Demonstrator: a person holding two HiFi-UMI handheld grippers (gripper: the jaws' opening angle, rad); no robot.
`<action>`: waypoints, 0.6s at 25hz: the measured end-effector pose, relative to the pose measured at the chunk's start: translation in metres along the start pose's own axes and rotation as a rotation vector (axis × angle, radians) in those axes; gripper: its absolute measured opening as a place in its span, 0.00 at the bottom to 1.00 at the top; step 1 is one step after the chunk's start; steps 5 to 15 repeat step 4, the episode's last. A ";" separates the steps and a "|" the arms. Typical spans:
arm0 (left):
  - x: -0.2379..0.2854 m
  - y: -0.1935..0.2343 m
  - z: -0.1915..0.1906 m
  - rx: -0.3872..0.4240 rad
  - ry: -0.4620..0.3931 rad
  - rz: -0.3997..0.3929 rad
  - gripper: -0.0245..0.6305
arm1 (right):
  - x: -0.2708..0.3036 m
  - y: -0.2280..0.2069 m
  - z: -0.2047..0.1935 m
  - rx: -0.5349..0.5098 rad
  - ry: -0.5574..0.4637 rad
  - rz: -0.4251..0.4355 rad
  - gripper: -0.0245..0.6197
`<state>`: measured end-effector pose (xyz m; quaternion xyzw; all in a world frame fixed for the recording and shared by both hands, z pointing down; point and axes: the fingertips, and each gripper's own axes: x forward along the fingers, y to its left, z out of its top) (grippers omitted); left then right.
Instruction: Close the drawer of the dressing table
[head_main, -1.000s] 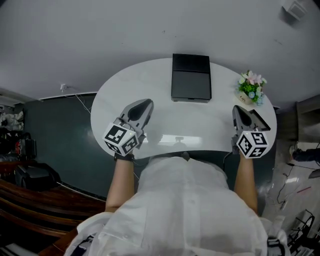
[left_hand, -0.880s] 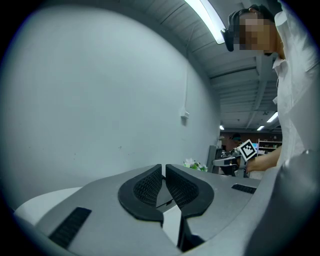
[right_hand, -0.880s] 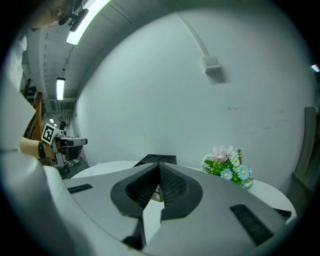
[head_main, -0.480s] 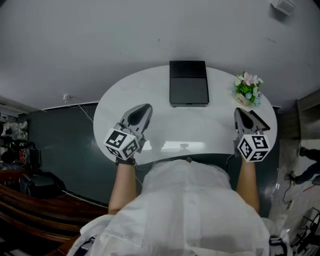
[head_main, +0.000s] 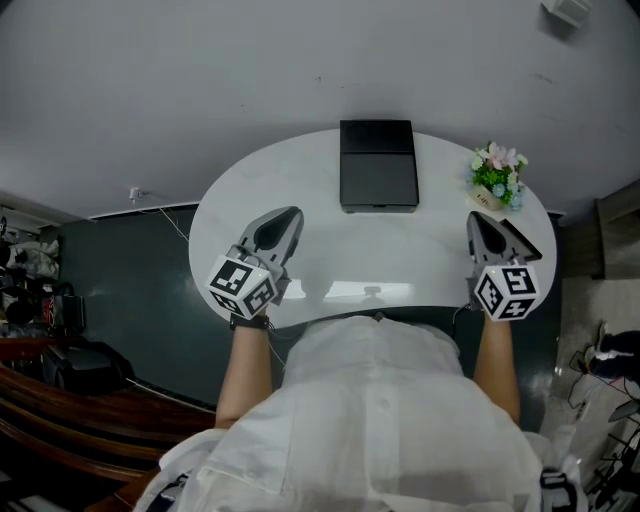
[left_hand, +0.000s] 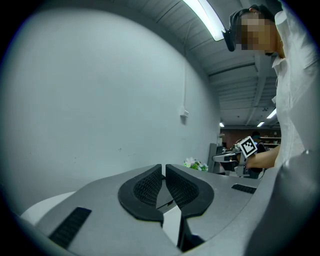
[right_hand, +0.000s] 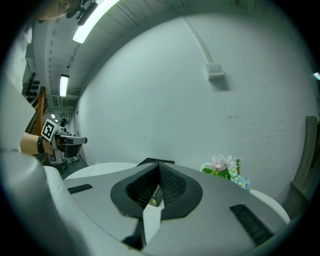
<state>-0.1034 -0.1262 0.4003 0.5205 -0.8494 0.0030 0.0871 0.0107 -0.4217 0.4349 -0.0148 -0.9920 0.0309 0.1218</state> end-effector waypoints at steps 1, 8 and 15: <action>0.000 0.000 0.000 0.001 0.000 0.001 0.09 | 0.000 0.000 0.000 -0.002 0.001 0.001 0.05; -0.001 -0.002 0.001 0.003 -0.001 0.004 0.09 | -0.001 0.000 -0.001 -0.010 0.001 0.003 0.05; -0.001 -0.002 0.001 0.003 -0.001 0.004 0.09 | -0.001 0.000 -0.001 -0.010 0.001 0.003 0.05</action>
